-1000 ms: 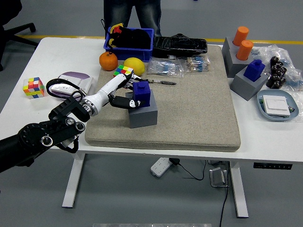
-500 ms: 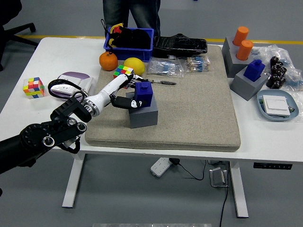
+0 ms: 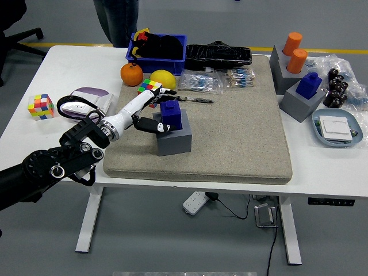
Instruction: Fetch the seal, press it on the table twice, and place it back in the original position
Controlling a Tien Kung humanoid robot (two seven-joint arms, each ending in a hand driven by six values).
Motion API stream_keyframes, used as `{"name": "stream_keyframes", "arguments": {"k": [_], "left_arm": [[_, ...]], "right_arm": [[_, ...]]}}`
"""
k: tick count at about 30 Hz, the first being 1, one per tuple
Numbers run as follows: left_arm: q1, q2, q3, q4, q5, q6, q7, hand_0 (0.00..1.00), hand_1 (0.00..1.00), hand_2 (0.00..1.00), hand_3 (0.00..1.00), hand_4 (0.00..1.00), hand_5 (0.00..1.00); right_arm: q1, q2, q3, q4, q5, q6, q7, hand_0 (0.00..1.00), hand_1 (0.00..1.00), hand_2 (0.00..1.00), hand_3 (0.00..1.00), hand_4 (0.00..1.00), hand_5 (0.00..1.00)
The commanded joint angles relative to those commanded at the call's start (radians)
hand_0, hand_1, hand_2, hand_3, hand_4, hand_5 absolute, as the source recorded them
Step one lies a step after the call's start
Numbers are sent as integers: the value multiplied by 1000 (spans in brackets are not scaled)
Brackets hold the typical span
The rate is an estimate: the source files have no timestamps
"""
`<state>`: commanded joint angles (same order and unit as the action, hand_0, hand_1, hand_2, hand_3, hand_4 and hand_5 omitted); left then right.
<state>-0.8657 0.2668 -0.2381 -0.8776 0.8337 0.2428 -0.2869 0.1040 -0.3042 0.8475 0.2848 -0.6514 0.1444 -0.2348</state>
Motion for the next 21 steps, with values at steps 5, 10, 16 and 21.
{"name": "stream_keyframes", "arguments": {"k": [5, 10, 16, 21], "left_arm": [[1, 6, -16, 3, -7, -54, 16, 876, 882, 859, 873, 998, 14], [6, 11, -39, 9, -26, -61, -2, 959, 998, 990, 992, 998, 295], [22, 21, -86, 23, -42, -34, -37, 998, 998, 998, 998, 998, 435], [35, 37, -116, 39, -39, -39, -30, 998, 998, 998, 998, 998, 459]], "right_arm": [[0, -2, 0, 0, 0, 0, -1, 862, 773, 721, 741, 792, 566], [0, -2, -3, 0, 2, 0, 0, 862, 773, 719, 741, 793, 566], [-1, -2, -6, 0, 2, 0, -1, 862, 773, 720, 741, 793, 566], [-1, -4, -4, 0, 0, -1, -1, 862, 773, 718, 741, 793, 565]]}}
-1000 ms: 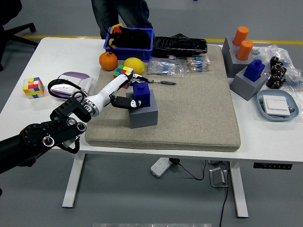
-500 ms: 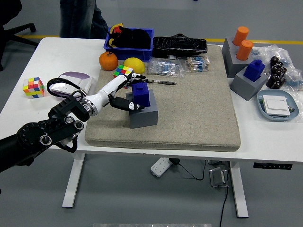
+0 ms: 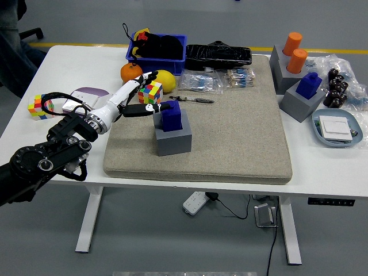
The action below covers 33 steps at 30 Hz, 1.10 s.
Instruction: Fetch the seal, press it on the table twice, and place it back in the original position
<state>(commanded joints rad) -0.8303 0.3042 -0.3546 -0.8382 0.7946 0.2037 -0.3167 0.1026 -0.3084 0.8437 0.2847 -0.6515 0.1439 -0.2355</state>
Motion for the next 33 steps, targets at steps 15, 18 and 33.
{"name": "stream_keyframes", "arguments": {"k": [15, 18, 33], "left_arm": [[83, 65, -201, 30, -1, 16, -1, 960, 983, 985, 994, 998, 313], [89, 77, -229, 37, -2, 18, 1, 960, 983, 985, 994, 998, 313], [97, 97, -293, 54, 14, 16, 11, 946, 968, 975, 981, 998, 347]], "right_arm": [[-3, 1, 23, 0, -11, -2, 1, 862, 772, 719, 742, 793, 566], [-3, 3, 24, 0, -12, -3, 2, 862, 772, 719, 742, 793, 566], [0, 4, 36, 0, -15, -3, 3, 862, 772, 721, 741, 793, 565]]}}
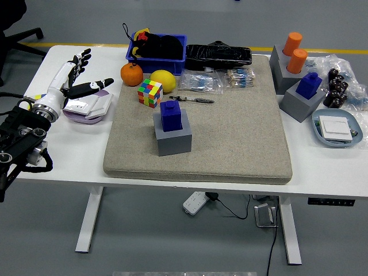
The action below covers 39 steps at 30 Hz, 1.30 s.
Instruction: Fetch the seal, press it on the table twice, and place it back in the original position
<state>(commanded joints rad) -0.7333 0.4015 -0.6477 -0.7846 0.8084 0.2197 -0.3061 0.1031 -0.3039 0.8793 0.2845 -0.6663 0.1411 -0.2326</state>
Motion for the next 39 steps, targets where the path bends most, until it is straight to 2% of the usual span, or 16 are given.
{"name": "stream_keyframes", "arguments": {"k": [20, 39], "left_arm": [[6, 18, -46, -5, 9, 5, 5, 942, 943, 963, 968, 998, 319], [-3, 29, -46, -8, 4, 13, 1, 936, 936, 959, 963, 970, 306]], "right_arm": [[3, 0, -2, -1, 0, 0, -1, 861, 772, 726, 742, 794, 567], [6, -5, -13, -1, 3, 1, -6, 862, 772, 726, 742, 794, 568]]}}
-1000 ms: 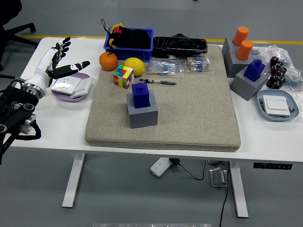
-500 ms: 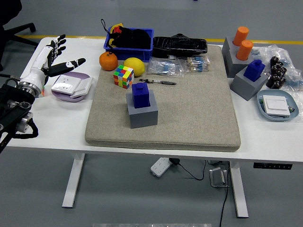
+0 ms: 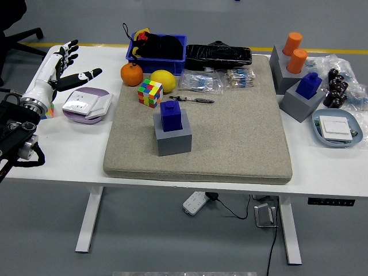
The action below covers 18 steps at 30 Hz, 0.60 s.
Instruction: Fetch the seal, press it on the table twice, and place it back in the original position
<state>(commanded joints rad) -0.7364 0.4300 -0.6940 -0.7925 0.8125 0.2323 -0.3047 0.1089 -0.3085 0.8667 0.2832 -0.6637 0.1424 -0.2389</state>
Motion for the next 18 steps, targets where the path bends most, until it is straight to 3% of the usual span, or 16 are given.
{"name": "stream_keyframes", "arguments": {"k": [18], "left_arm": [[7, 5, -2, 6, -4, 2, 2, 935, 934, 956, 960, 947, 294]], "right_arm": [[3, -3, -14, 1, 6, -5, 5, 863, 773, 727, 742, 794, 568]]}}
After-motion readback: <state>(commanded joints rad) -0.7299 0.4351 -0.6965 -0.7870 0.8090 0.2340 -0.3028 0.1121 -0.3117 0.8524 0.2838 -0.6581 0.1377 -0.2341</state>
